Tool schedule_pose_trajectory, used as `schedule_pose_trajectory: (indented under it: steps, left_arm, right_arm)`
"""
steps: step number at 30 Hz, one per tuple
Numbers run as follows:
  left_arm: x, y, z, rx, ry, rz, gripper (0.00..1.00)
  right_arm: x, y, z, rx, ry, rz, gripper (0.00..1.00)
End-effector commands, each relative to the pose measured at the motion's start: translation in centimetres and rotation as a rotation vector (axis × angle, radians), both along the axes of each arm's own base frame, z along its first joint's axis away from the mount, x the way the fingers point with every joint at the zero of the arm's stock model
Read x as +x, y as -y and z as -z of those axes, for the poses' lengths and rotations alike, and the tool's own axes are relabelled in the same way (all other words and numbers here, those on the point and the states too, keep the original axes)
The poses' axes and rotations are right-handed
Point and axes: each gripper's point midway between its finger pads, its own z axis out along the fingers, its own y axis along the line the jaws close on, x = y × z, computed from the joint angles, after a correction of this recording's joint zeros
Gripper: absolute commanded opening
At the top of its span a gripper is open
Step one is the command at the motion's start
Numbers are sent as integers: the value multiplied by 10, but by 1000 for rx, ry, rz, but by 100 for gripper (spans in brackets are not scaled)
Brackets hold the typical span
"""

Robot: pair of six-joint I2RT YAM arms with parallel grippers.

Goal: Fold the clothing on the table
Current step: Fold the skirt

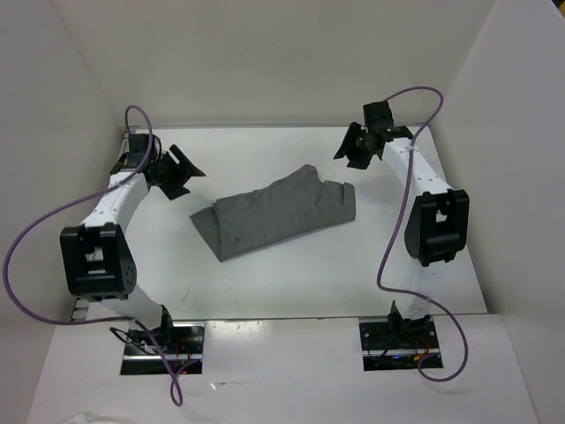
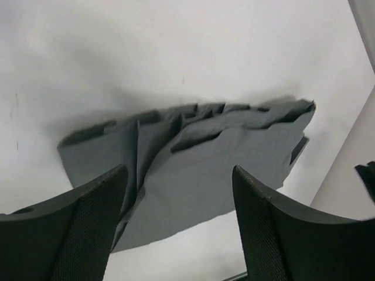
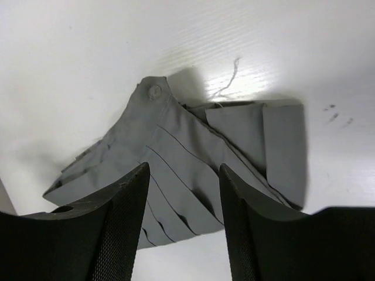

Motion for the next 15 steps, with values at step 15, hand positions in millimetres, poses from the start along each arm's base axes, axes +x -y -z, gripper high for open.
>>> schedule_pose_trajectory:
  steps: [15]
  left_arm:
    - [-153,31,83,-2,-178,112,100]
  right_arm:
    - [-37,-46,9,-28,-60,-234,57]
